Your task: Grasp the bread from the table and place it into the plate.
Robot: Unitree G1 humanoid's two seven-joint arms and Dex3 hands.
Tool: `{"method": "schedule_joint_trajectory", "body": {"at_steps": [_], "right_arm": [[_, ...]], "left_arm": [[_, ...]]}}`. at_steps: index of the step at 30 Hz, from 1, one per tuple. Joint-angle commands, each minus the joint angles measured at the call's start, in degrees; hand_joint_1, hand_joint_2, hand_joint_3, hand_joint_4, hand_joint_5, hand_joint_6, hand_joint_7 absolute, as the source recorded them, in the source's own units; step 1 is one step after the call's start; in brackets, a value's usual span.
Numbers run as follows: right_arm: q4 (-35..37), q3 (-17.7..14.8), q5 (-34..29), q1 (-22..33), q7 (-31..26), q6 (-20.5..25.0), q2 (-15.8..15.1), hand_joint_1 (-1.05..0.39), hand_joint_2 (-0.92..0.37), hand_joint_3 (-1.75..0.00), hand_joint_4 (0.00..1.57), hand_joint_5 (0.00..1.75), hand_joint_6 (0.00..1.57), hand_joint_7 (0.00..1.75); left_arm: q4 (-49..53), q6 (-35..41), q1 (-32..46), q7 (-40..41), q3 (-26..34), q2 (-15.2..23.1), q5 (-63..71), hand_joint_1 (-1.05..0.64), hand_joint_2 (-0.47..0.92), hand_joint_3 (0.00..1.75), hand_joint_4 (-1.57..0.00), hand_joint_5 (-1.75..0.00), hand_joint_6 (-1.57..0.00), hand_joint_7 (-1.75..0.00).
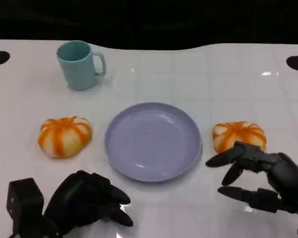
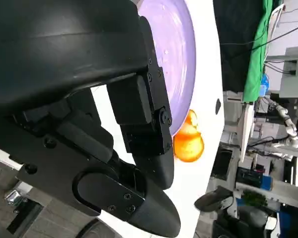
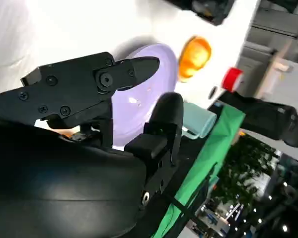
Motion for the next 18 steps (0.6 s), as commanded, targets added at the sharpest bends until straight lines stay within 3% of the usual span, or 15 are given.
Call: {"method": "schedule_joint_trajectory", "body": {"at_steps": [1, 4, 9, 14, 18], "right_arm": [[-1.3, -1.4, -2.5, -2.0, -0.5, 0.5, -2.9, -0.4, -0.91, -0.02, 0.24, 0.93, 0.47, 0.26], [-1.6, -1.6, -4.6, -2.7, -0.7, 1.5, -4.0, -0.41, -0.91, -0.01, 0.21, 0.84, 0.44, 0.15], [-3.1, -1.0, -13.4, -4.5, -2.2, 4.8, -7.0, -0.5, -0.92, -0.01, 0.18, 0.61, 0.37, 0.03], [-4.6, 0.2, -22.9, -6.5, -4.9, 8.9, -8.6, -0.55, -0.9, 0.0, 0.26, 0.33, 0.31, 0.0], [-3.8, 2.0, -30.7, -8.7, -8.2, 10.8, -9.5, -0.59, -0.89, 0.0, 0.26, 0.25, 0.27, 0.0]], "left_arm": [[0.7, -0.4, -0.5, -0.6, 0.5, 0.6, -0.6, -1.05, 0.77, 0.0, -1.57, -0.18, -1.54, 0.0], [0.6, -0.5, -0.5, -0.3, 0.4, 0.7, -0.4, -1.05, 0.78, 0.0, -1.57, -0.18, -1.55, 0.0], [0.4, -0.8, -0.2, 0.1, 0.3, 0.8, -0.1, -1.05, 0.78, 0.0, -1.57, -0.18, -1.55, -0.01], [0.2, -0.9, -0.1, 0.4, 0.2, 0.9, 0.1, -1.05, 0.78, 0.0, -1.57, -0.18, -1.55, 0.0], [0.0, -0.6, 0.0, 0.5, 0.1, 0.9, 0.1, -1.05, 0.78, 0.0, -1.57, -0.18, -1.56, -0.01]]}}
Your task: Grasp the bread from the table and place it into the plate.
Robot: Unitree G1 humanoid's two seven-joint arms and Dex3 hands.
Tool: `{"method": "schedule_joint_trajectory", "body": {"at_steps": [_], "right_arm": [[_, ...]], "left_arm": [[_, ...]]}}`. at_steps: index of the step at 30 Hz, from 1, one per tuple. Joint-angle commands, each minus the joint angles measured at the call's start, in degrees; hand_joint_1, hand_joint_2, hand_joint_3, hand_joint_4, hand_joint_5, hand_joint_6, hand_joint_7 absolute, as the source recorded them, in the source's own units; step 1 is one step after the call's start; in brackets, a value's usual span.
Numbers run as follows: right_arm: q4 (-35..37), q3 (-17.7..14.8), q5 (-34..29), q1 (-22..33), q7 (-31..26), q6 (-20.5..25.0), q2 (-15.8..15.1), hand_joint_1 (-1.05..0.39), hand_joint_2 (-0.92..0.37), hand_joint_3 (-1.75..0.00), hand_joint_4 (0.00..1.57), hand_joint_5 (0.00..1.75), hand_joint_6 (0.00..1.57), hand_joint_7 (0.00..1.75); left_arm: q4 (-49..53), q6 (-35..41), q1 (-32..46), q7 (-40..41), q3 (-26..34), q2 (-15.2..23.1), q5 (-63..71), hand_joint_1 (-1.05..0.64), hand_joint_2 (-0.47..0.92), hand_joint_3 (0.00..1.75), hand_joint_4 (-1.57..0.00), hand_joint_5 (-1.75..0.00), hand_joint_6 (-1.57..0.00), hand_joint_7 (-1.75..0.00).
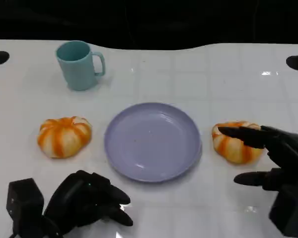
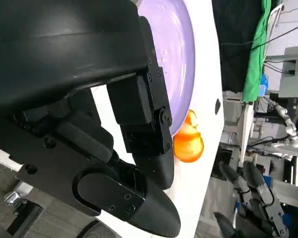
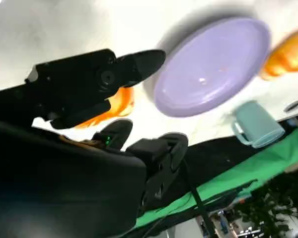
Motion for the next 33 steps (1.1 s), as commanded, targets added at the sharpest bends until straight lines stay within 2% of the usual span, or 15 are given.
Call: {"method": "schedule_joint_trajectory", "body": {"at_steps": [1, 7, 13, 17, 25, 30, 33], "right_arm": [[0.5, 1.6, -7.2, -2.8, -3.7, 2.0, -2.0, -0.59, -0.88, 0.0, 0.25, 0.24, 0.27, 0.0], [3.3, 4.4, -14.8, -5.6, -7.8, 3.9, -2.6, -0.6, -0.86, 0.0, 0.2, 0.21, 0.25, 0.0], [4.6, 6.1, -17.4, -6.7, -9.1, 5.3, -2.7, -0.61, -0.85, 0.0, 0.18, 0.2, 0.24, 0.0], [6.9, 8.6, -20.7, -8.2, -9.8, 6.8, -2.8, -0.59, -0.84, 0.0, 0.17, 0.2, 0.23, 0.0], [11.7, 11.2, -22.0, -10.7, -10.6, 8.5, -2.6, -0.58, -0.84, 0.0, 0.18, 0.2, 0.24, 0.0], [12.2, 11.9, -21.8, -11.2, -10.6, 9.0, -3.0, -0.58, -0.85, 0.0, 0.18, 0.19, 0.23, 0.0], [16.5, 13.5, -22.8, -13.3, -12.0, 9.1, -2.5, -0.58, -0.84, 0.0, 0.2, 0.19, 0.23, 0.0]], "left_arm": [[-0.3, 0.1, 0.1, 0.6, 0.1, 0.9, 0.1, -1.05, 0.78, 0.0, -1.57, -0.18, -1.56, -0.01], [-1.0, 0.6, 0.3, 1.0, 0.0, 0.8, 0.2, -1.05, 0.78, 0.0, -1.57, -0.19, -1.56, -0.01], [-1.2, 0.8, 0.5, 1.3, -0.1, 0.8, 0.3, -1.05, 0.77, 0.0, -1.57, -0.21, -1.57, -0.01], [-1.7, -0.1, 0.9, 1.4, -0.2, 0.8, 0.4, -1.05, 0.78, 0.01, -1.57, -0.22, -1.56, -0.01], [-1.6, 0.3, 1.1, 1.2, -0.3, 0.4, 0.0, -1.05, 0.78, 0.0, -1.57, -0.23, -1.57, -0.01], [-1.8, 0.2, 1.2, 1.4, -0.3, 0.3, 0.1, -1.05, 0.78, 0.0, -1.57, -0.24, -1.57, -0.01], [-3.0, 0.8, 1.8, 1.5, -0.3, 0.1, -0.1, -1.05, 0.77, 0.0, -1.57, -0.24, -1.57, -0.01]]}}
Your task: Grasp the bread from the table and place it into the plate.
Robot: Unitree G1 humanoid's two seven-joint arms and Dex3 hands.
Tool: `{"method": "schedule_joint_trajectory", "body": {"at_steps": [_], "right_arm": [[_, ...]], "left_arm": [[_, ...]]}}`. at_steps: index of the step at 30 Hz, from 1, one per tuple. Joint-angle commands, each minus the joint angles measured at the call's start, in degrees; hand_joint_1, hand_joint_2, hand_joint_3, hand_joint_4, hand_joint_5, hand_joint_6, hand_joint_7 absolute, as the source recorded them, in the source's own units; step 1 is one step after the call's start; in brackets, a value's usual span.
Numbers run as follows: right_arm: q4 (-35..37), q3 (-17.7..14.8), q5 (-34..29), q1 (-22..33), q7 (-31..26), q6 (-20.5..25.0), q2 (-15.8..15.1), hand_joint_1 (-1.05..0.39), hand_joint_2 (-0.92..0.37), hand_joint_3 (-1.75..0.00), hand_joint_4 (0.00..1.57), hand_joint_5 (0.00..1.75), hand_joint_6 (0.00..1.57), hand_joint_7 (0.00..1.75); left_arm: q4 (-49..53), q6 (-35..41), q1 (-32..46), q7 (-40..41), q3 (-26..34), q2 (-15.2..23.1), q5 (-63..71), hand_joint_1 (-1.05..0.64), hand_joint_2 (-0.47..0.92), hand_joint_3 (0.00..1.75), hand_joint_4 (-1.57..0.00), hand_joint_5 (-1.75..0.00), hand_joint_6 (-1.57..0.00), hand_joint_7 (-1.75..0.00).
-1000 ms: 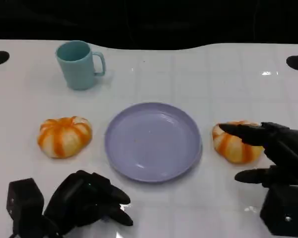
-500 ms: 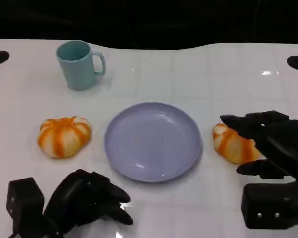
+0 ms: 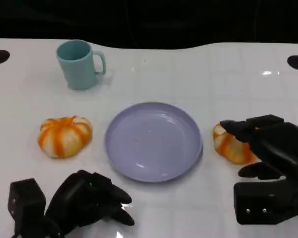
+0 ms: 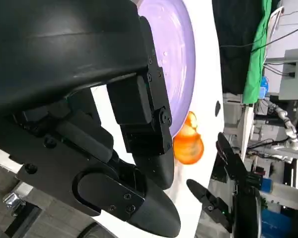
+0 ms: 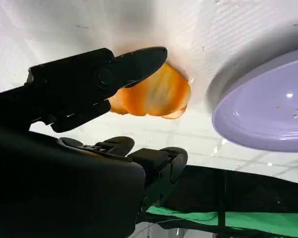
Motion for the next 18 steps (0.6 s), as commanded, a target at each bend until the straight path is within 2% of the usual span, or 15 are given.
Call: {"method": "schedule_joint_trajectory", "body": {"at_steps": [1, 11, 18], "right_arm": [[5.3, 1.9, -1.0, -2.9, -2.4, 0.3, -0.7, -0.58, -0.84, 0.0, 0.2, 0.19, 0.23, 0.0], [18.8, 6.1, -2.0, -10.2, -9.6, -0.6, 1.1, -0.55, -0.83, 0.0, 0.25, 0.18, 0.27, 0.02], [30.8, 7.9, -0.5, -15.4, -17.1, -3.5, 3.6, -0.51, -0.85, -0.01, 0.33, 0.19, 0.35, 0.04]], "left_arm": [[-1.7, 0.2, 1.3, 0.6, -0.1, 0.6, 0.0, -1.05, 0.77, 0.0, -1.57, -0.24, -1.57, -0.01], [-2.8, 0.7, 2.1, 0.3, -0.2, 0.8, -0.2, -1.05, 0.77, 0.0, -1.57, -0.24, -1.57, -0.01], [-2.5, 0.6, 2.0, 0.3, -0.1, 1.0, -0.1, -1.05, 0.77, 0.0, -1.57, -0.24, -1.56, -0.01]]}}
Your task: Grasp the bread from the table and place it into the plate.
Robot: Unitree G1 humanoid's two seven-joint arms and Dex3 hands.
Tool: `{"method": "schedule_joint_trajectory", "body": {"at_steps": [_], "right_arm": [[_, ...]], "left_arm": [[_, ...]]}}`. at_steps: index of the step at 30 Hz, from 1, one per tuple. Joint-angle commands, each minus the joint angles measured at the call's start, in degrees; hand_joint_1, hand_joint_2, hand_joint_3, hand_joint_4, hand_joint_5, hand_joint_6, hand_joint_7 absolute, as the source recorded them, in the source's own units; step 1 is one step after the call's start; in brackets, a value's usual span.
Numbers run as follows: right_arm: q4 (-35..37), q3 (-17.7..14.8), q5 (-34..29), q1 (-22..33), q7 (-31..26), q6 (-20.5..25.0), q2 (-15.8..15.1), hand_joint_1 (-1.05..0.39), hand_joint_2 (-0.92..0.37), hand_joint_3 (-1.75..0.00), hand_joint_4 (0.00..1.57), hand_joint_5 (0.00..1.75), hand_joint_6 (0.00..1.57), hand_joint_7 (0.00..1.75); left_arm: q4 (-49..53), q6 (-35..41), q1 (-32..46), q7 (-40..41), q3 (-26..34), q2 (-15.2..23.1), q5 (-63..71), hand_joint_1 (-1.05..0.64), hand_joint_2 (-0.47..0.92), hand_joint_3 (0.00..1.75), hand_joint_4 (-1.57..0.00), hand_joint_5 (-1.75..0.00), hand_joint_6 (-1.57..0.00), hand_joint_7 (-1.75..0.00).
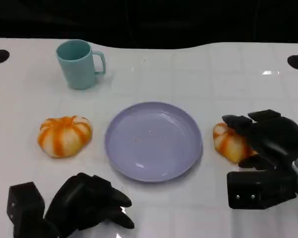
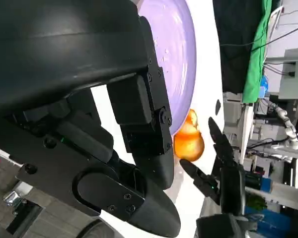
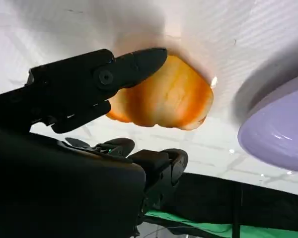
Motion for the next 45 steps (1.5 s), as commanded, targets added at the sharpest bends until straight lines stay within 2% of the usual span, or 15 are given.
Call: {"method": "schedule_joint_trajectory", "body": {"at_steps": [1, 3, 7, 10, 12, 17, 18, 19, 20, 22, 24, 28, 34, 40, 45], "right_arm": [[7.3, 0.9, 1.5, -3.9, -4.6, -1.9, 1.2, -0.49, -0.86, -0.01, 0.36, 0.19, 0.37, 0.04], [10.1, 1.2, 2.0, -5.1, -6.2, -2.7, 1.9, -0.47, -0.86, 0.0, 0.4, 0.19, 0.41, 0.05], [14.8, 1.5, 3.2, -6.8, -9.4, -4.3, 3.2, -0.31, -0.87, 0.0, 0.79, 0.32, 0.61, 0.07], [16.8, 1.7, 3.8, -7.4, -11.3, -4.7, 3.8, -0.21, -0.89, 0.0, 0.75, 0.93, 0.78, 0.03], [17.9, 1.7, 4.4, -7.6, -13.0, -5.5, 4.0, -0.18, -0.89, 0.0, 0.73, 1.16, 0.88, 0.05], [19.7, 2.1, 5.1, -7.8, -16.6, -8.1, 3.9, -0.15, -0.89, -0.04, 0.75, 1.36, 1.02, 0.09], [20.3, 2.2, 5.0, -7.7, -19.1, -9.6, 3.8, -0.14, -0.88, -0.17, 0.8, 1.51, 1.14, 0.19], [21.0, 2.4, 4.8, -7.6, -21.5, -10.6, 3.7, -0.13, -0.78, -0.42, 0.83, 1.63, 1.09, 0.57], [21.5, 2.7, 4.5, -7.7, -23.1, -11.1, 3.7, -0.12, -0.65, -0.67, 0.87, 1.7, 0.92, 1.12], [22.4, 3.1, 4.2, -8.1, -25.2, -11.1, 3.8, -0.13, -0.56, -0.82, 0.88, 1.74, 0.75, 1.57], [22.9, 3.4, 4.3, -8.4, -27.0, -11.4, 3.8, -0.13, -0.51, -0.86, 0.88, 1.74, 0.69, 1.7], [23.6, 3.1, 5.2, -8.8, -30.7, -13.6, 3.9, -0.15, -0.44, -0.96, 0.89, 1.75, 0.66, 1.74], [21.9, 1.4, 7.6, -9.2, -33.4, -17.0, 4.2, -0.13, -0.34, -1.28, 0.97, 1.75, 0.74, 1.75], [15.9, -1.0, 11.8, -8.5, -28.9, -19.3, 4.9, -0.11, -0.33, -1.34, 0.99, 1.75, 0.75, 1.75], [8.6, -1.4, 14.5, -8.1, -20.1, -19.1, 6.5, -0.13, -0.28, -1.47, 0.98, 1.75, 0.74, 1.75]], "left_arm": [[-0.4, 0.1, 0.4, 0.4, 0.1, 1.0, 0.0, -1.05, 0.77, 0.0, -1.57, -0.24, -1.57, -0.01], [-0.6, 0.2, 0.5, 0.6, 0.1, 0.9, 0.0, -1.05, 0.77, 0.0, -1.57, -0.24, -1.57, -0.01], [-0.7, -0.1, 0.7, 0.4, 0.1, 0.9, -0.1, -1.05, 0.77, 0.0, -1.57, -0.24, -1.57, -0.01], [-0.9, 0.0, 0.8, -0.1, 0.1, 0.9, -0.4, -1.05, 0.77, 0.0, -1.57, -0.24, -1.56, -0.01], [-1.1, 0.3, 0.9, 0.0, 0.1, 0.8, -0.4, -1.05, 0.77, 0.0, -1.57, -0.24, -1.56, -0.01], [-1.6, 0.6, 1.2, 0.1, 0.0, 0.8, -0.4, -1.05, 0.76, 0.0, -1.57, -0.23, -1.57, -0.01], [-1.8, 0.6, 1.3, 0.1, -0.1, 0.9, -0.3, -1.05, 0.76, 0.0, -1.57, -0.23, -1.57, -0.01], [-1.9, 0.7, 1.4, 0.0, -0.1, 0.9, -0.3, -1.05, 0.77, 0.0, -1.57, -0.23, -1.57, -0.01], [-2.0, 0.8, 1.5, 0.0, -0.2, 1.0, -0.3, -1.05, 0.76, 0.0, -1.57, -0.23, -1.56, -0.01], [-2.6, 1.4, 1.7, 0.2, -0.2, 1.0, -0.3, -1.05, 0.76, 0.0, -1.57, -0.23, -1.57, -0.01], [-2.8, 1.4, 1.8, 0.3, -0.3, 1.0, -0.2, -1.05, 0.76, 0.0, -1.57, -0.23, -1.56, 0.0], [-2.4, 1.4, 1.6, -0.3, -0.2, 0.9, -0.5, -1.05, 0.76, 0.0, -1.56, -0.22, -1.56, 0.0], [-2.2, 0.9, 1.5, 0.0, -0.4, 0.9, -0.3, -1.05, 0.77, 0.0, -1.57, -0.21, -1.56, 0.0], [-2.4, 0.8, 1.5, 0.4, -0.5, 0.8, -0.1, -1.05, 0.77, 0.01, -1.57, -0.22, -1.56, 0.0], [-2.2, 1.0, 1.4, 0.2, -0.5, 0.8, -0.3, -1.05, 0.77, 0.0, -1.57, -0.22, -1.56, 0.0]]}}
